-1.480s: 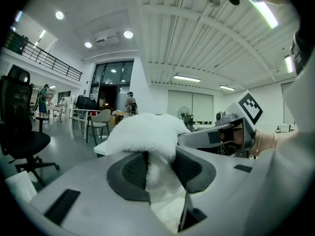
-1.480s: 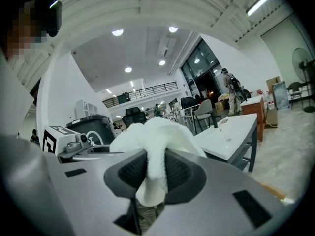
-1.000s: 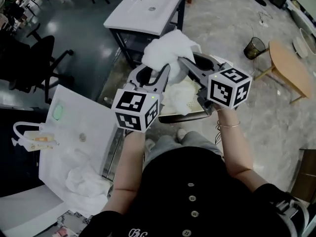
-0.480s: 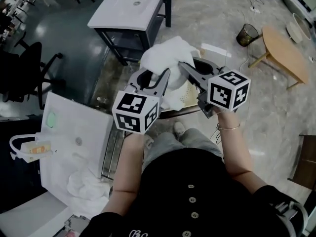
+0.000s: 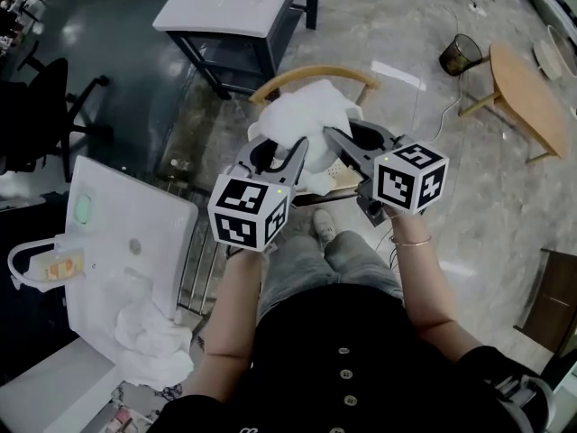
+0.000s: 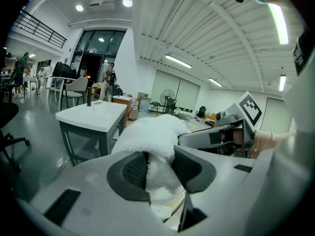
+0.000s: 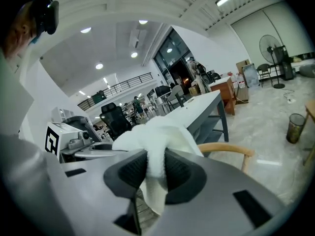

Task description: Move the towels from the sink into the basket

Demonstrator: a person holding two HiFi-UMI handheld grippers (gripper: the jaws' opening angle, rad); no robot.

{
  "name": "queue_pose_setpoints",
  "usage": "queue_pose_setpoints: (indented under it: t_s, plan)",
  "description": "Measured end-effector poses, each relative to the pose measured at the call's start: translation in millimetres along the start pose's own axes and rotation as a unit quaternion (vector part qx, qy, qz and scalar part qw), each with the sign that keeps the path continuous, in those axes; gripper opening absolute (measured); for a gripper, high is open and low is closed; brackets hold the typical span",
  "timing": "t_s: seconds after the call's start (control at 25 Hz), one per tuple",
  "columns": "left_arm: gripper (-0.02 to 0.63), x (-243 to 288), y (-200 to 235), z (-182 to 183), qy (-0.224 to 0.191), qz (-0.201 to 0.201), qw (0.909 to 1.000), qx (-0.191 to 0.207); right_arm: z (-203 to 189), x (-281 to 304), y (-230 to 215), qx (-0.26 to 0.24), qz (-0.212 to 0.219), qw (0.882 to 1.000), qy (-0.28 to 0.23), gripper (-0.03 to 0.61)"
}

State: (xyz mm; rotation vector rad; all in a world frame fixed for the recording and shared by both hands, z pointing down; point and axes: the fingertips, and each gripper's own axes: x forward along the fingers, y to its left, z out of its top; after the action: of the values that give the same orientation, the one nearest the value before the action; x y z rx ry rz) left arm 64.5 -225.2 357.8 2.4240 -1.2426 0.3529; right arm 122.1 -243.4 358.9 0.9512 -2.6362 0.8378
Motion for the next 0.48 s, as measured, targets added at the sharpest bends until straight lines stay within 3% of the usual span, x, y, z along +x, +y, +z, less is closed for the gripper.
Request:
queue_pose_setpoints:
  t_s: [0.48]
  plan:
    - [0.135, 48, 8, -77, 0.084, -0.014, 0.9958, -0.034, -71, 25, -54, 0.048, 0.009, 0.995, 0.091, 0.092]
